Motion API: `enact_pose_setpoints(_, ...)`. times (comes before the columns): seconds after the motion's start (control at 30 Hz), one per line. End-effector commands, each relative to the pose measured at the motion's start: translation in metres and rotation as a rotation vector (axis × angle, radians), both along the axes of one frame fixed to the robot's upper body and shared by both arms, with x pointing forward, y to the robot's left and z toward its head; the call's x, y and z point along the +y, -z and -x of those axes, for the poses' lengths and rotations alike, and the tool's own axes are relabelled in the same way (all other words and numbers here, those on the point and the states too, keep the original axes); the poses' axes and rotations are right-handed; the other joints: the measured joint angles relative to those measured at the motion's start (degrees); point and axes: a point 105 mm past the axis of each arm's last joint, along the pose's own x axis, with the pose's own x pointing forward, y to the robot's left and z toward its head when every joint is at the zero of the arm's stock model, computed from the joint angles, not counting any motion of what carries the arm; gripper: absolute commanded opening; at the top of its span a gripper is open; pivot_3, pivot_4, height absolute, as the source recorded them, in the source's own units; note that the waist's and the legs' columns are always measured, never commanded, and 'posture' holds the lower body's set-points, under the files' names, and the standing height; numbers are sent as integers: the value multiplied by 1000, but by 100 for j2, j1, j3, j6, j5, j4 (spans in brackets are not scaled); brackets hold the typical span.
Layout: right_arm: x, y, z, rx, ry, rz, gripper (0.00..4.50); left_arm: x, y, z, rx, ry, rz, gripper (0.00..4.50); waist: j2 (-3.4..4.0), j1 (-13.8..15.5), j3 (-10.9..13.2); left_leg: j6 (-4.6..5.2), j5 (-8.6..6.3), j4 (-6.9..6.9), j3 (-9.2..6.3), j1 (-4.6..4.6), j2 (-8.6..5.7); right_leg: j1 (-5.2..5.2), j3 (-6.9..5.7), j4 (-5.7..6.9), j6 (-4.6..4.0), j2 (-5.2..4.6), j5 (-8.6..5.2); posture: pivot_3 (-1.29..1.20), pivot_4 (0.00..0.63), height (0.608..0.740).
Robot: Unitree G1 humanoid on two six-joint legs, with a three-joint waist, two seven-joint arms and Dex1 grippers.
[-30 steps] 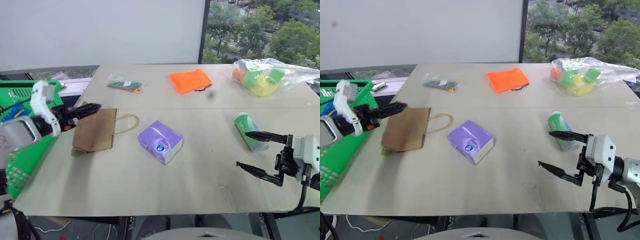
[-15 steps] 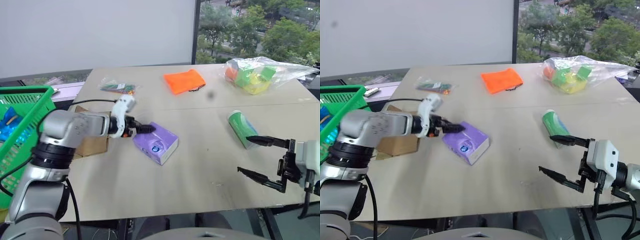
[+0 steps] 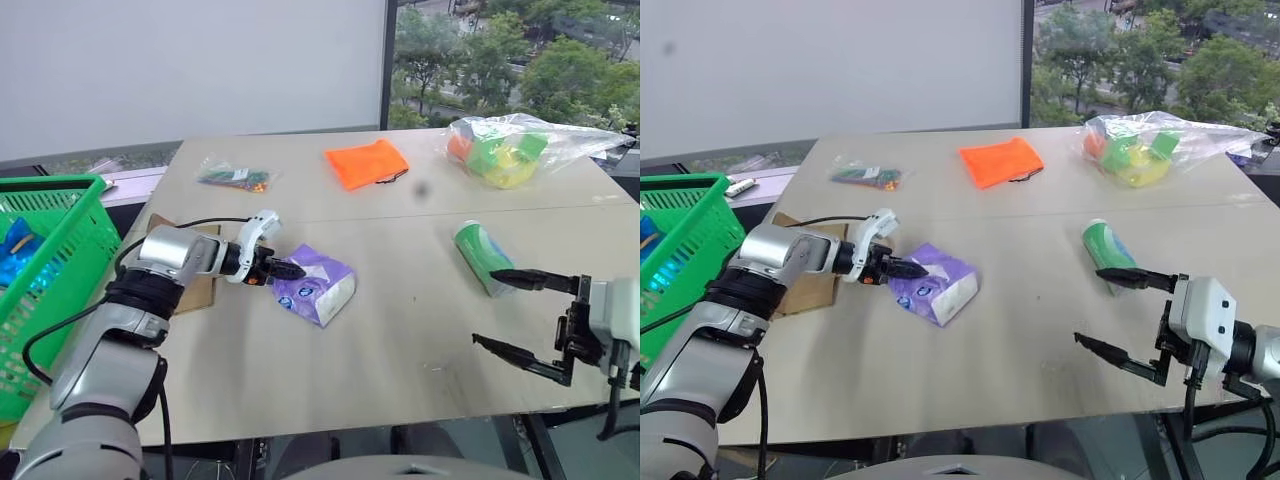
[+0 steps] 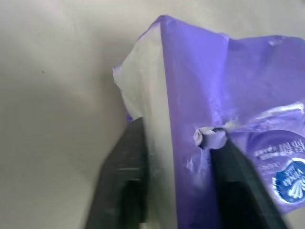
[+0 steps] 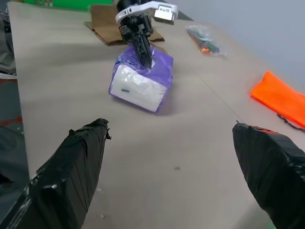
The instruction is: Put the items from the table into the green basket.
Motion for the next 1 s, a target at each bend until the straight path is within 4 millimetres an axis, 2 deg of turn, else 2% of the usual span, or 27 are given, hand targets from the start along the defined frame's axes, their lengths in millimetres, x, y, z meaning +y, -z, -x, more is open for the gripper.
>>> enact_pose_setpoints(0.03, 10, -4, -2, -19, -48, -7, 4500, 3, -9, -3, -59, -87, 48, 534, -2, 10, 2, 0, 0, 1, -4, 0, 1, -1, -2, 1, 0, -1, 0, -63, 0, 740)
enact_pose_setpoints(0.1, 13, -6, -6, -29, -67, -13, 4500, 8, -29, -3, -158, -140, 91, 534, -9, 21, 10, 0, 0, 2, -18, -4, 3, -2, -9, 1, 1, -4, 0, -45, 0, 740)
enact_pose_setpoints(0.13, 17, -10, -10, -55, -83, -36, 4500, 16, -53, -8, -294, -217, 117, 534, -15, 25, 14, 0, 0, 1, -20, -5, 8, -5, -7, 2, -1, -8, 1, -20, 0, 740)
enact_pose_setpoints(0.2, 26, -19, -18, -97, -108, -94, 4500, 42, -93, -14, -545, -410, 111, 534, -45, 27, 32, -1, 0, 4, -21, -12, 24, -15, 4, 3, -16, -31, 11, 16, 0, 740)
enact_pose_setpoints(0.23, 32, -22, -21, -111, -126, -115, 4500, 61, -111, -16, -650, -550, 86, 534, -54, 45, 36, -3, 0, 4, -28, -16, 27, -17, -1, 4, -25, -30, 17, 42, 0, 740)
enact_pose_setpoints(0.3, 36, -24, -25, -121, -146, -128, 4500, 83, -126, -16, -744, -707, 38, 534, -59, 145, 38, -4, 1, 3, -40, -24, 28, -24, -11, 6, -28, -30, 18, 86, 0, 740)
enact_pose_setpoints(0.37, 44, -30, -30, -137, -179, -156, 4500, 121, -155, -7, -937, -872, -179, 534, -55, 257, 35, -8, 1, -8, -43, -22, 27, -32, -14, 9, -30, -29, 18, 112, 0, 740)
enact_pose_setpoints(0.43, 52, -36, -35, -147, -220, -183, 4500, 158, -194, 10, -1123, -1019, -391, 534, -57, 324, 37, -11, 2, -11, -42, -21, 23, -34, -13, 13, -33, -29, 19, 147, 0, 740)
enact_pose_setpoints(0.53, 58, -43, -41, -154, -262, -208, 4500, 203, -233, 36, -1265, -1148, -667, 534, -85, 424, 45, -27, 11, -10, -43, -40, 20, -53, -22, 11, -37, -28, 22, 190, 0, 740)
enact_pose_setpoints(0.63, 61, -46, -44, -160, -280, -215, 4500, 242, -244, 54, -1273, -1276, -832, 534, -83, 610, 40, -29, 12, -12, -45, -56, 11, -63, -42, 3, -38, -40, 23, 191, 0, 740)
enact_pose_setpoints(0.7, 61, -46, -43, -162, -283, -216, 4500, 262, -242, 63, -1233, -1355, -872, 534, -76, 717, 30, -30, 13, -12, -45, -77, -6, -84, -46, 6, -36, -61, 23, 186, 0, 740)
enact_pose_setpoints(0.8, 62, -45, -41, -164, -283, -217, 4500, 280, -227, 62, -1166, -1359, -950, 534, -91, 933, 20, -32, 15, -6, -59, -108, -19, -102, -60, 6, -34, -80, 24, 173, 0, 740)
enact_pose_setpoints(0.87, 62, -45, -39, -165, -278, -220, 4500, 289, -206, 57, -1085, -1335, -977, 534, -114, 1005, 6, -31, 15, -6, -66, -111, -20, -102, -70, 5, -34, -80, 24, 159, 0, 740)
enact_pose_setpoints(0.93, 62, -46, -39, -168, -273, -222, 4500, 294, -192, 53, -1040, -1316, -966, 1566, -133, 1020, -7, -23, 10, -5, -76, -113, -21, -100, -87, 6, -35, -80, 24, 159, 0, 740)
enact_pose_setpoints(1.0, 61, -47, -37, -171, -269, -223, 4500, 297, -186, 51, -1018, -1315, -954, 2337, -150, 1000, -18, -18, 7, -5, -80, -114, -20, -100, -92, 10, -36, -79, 24, 138, 0, 740)
